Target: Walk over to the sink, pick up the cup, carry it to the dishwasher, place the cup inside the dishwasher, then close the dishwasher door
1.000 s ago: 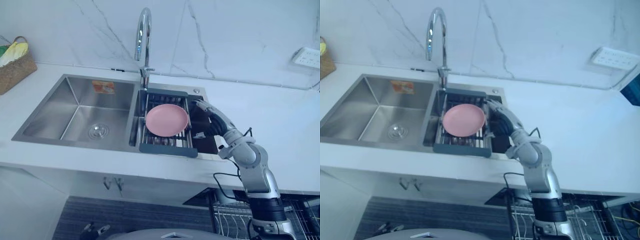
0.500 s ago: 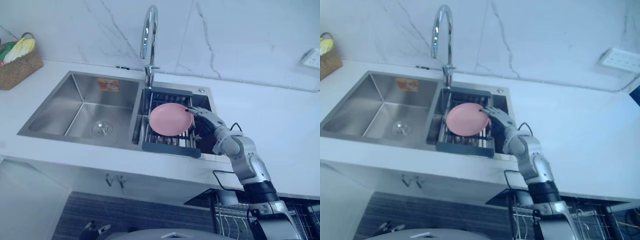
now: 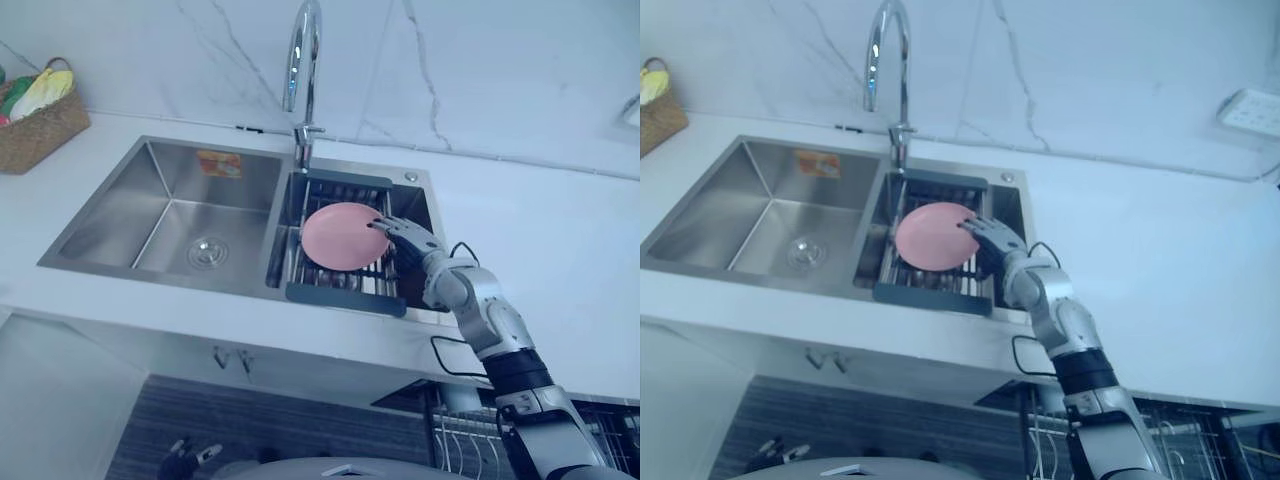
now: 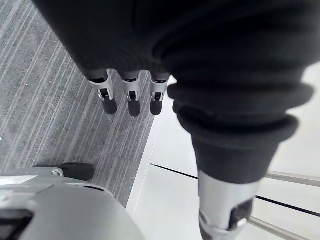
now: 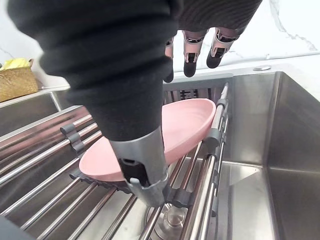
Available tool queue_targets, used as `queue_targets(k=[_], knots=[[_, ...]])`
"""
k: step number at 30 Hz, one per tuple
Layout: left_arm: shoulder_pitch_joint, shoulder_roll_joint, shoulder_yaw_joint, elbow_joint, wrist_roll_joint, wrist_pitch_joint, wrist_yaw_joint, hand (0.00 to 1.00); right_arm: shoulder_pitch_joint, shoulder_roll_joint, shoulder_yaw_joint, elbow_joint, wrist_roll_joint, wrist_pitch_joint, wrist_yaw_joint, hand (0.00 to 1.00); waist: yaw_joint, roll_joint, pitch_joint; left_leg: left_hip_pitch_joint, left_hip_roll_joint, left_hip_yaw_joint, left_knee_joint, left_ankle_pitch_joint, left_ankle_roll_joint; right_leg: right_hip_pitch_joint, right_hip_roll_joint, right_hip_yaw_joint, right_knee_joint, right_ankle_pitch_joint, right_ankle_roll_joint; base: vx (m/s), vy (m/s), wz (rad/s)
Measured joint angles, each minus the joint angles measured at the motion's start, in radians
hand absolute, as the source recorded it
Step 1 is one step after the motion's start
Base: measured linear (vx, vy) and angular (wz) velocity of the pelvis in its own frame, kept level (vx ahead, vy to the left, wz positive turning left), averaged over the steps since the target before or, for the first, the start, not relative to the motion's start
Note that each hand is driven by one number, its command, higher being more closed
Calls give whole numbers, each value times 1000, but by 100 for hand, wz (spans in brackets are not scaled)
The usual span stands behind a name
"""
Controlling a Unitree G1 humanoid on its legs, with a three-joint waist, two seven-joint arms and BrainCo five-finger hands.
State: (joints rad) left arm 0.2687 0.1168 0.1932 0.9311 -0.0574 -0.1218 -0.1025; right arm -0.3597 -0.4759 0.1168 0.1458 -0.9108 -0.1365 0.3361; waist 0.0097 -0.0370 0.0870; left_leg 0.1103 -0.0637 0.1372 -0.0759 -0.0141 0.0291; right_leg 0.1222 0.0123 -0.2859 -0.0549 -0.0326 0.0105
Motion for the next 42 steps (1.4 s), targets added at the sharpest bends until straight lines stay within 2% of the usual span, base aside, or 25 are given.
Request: queue_targets(k=[5, 12, 20, 39, 42], knots=[[3, 0, 0, -7, 0, 0, -6, 0, -19, -6, 20, 60, -5, -8, -21, 0, 8, 2, 2, -1, 0, -4, 0, 5, -6, 0, 0, -5, 1, 0, 0, -35, -9, 3], [4, 0, 0, -8, 0, -7, -12, 0, -28, -5, 39, 84, -39, -11, -59, 0, 13, 2, 6, -6, 0, -23, -1, 13, 3, 1, 0, -26, 1, 1, 0, -35, -7, 8], [19, 1, -1, -18, -1, -34, -11, 0, -40, -3, 50, 154, -75, -6, -99, 0, 23, 1, 14, -10, 0, -30, -1, 16, 2, 1, 0, -34, 0, 1, 0, -15, -2, 3], [29, 2, -1, -20, -19, -38, -12, 0, -43, 6, 109, 225, -79, -7, -131, 0, 37, 0, 19, -21, -1, -54, -2, 28, -3, 0, 0, -55, 0, 1, -1, -13, -2, 4], [30, 2, -1, -20, -20, -39, -12, 0, -42, 16, 110, 233, -80, 6, -135, 0, 41, -1, 20, -23, -1, -55, -2, 28, -3, -2, 0, -57, 0, 1, -1, 0, 0, 0]])
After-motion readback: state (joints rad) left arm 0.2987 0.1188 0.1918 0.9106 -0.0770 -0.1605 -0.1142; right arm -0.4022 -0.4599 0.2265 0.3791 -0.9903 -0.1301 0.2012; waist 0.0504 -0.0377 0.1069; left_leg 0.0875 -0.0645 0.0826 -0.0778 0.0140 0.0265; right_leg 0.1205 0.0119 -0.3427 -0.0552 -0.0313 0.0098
